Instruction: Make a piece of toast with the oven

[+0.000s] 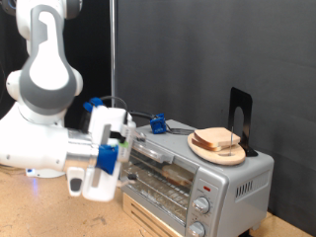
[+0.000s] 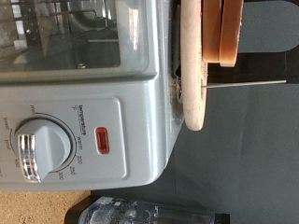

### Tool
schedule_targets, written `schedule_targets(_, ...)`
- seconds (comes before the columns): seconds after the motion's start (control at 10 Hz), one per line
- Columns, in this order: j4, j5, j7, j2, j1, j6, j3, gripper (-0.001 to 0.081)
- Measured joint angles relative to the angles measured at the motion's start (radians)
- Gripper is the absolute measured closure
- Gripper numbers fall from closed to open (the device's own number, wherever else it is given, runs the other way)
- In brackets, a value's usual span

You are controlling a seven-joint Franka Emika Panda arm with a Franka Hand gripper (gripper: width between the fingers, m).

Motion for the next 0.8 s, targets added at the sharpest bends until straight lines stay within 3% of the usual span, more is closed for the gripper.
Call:
schedule_targets(0.3, 0.011, -0.022, -0.009, 0.021, -0.016, -0.090, 0.000, -0.0003)
schedule_targets(0.5, 0.098, -0.044, -0.050, 0.105, -0.011, -0.088, 0.011, -0.0003)
schedule_targets(0.8, 0.229, 0.011, -0.107, 0.224, 0.000, -0.021, 0.044, -0.0003)
